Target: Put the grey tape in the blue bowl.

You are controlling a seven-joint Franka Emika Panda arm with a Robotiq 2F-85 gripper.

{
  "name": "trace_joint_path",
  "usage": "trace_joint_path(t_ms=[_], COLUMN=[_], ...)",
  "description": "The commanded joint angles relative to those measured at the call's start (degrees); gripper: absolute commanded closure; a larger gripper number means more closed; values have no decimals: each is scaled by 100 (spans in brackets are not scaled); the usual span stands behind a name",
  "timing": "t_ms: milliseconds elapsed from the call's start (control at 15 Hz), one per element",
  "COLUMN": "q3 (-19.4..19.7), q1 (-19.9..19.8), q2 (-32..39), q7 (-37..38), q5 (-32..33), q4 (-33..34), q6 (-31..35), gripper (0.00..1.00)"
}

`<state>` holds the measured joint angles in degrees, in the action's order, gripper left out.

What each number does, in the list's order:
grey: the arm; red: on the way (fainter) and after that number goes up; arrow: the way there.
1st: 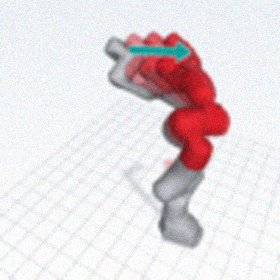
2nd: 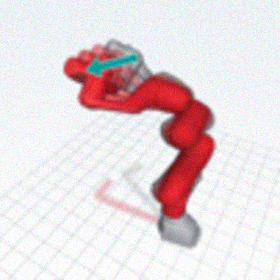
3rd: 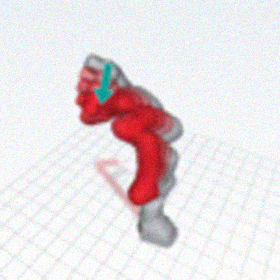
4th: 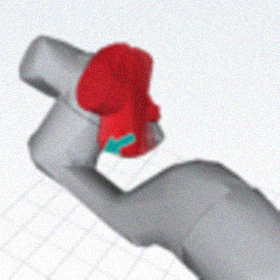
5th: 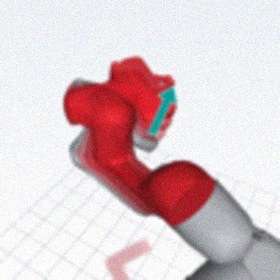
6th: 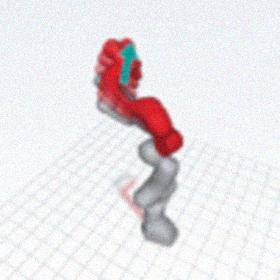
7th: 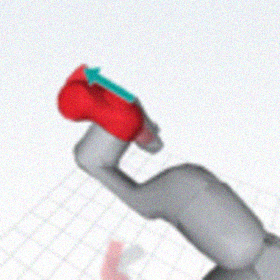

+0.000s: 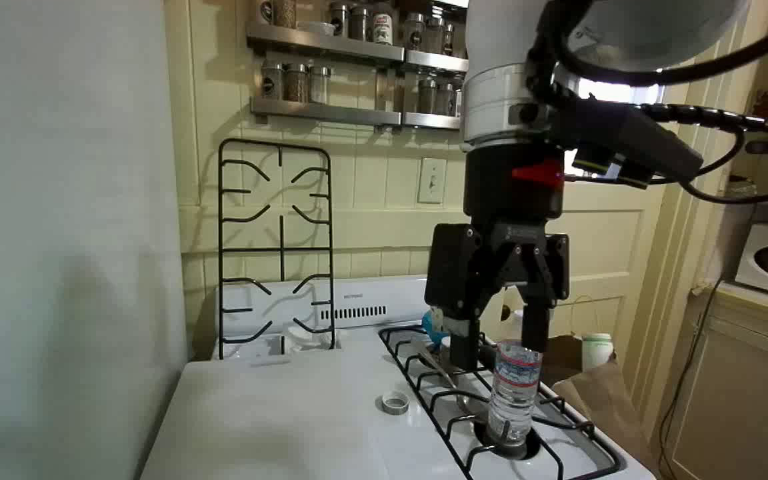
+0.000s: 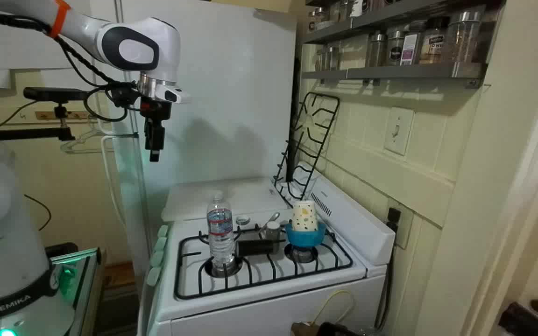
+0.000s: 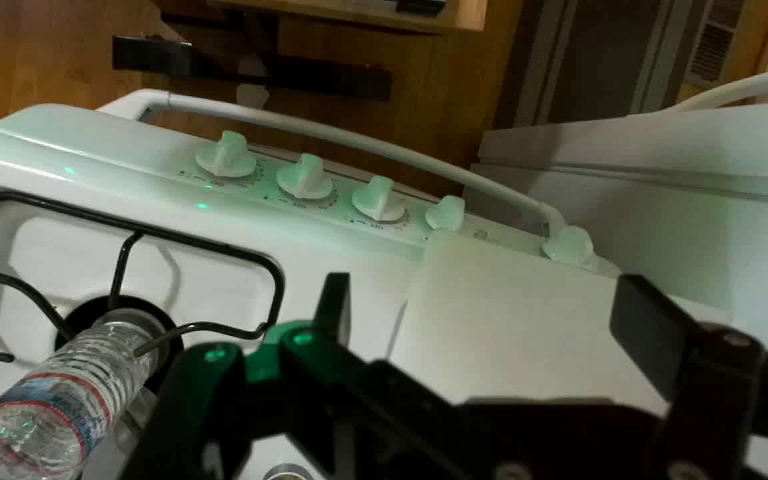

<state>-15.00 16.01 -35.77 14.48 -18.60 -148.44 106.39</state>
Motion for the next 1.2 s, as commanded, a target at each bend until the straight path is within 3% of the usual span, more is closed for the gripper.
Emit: trace_joint_path(t_ms=[0, 467, 867, 1133], q3=[-36, -32, -169, -300], q1=[-48, -54, -649, -1016], q2=[-7, -7, 454, 1226], q7=[-21, -23, 498, 804], q5=[-18, -18, 266, 964], q4=[15, 16, -206, -138], q6=[-30, -29, 2426, 3427], gripper=[0, 0, 0, 0])
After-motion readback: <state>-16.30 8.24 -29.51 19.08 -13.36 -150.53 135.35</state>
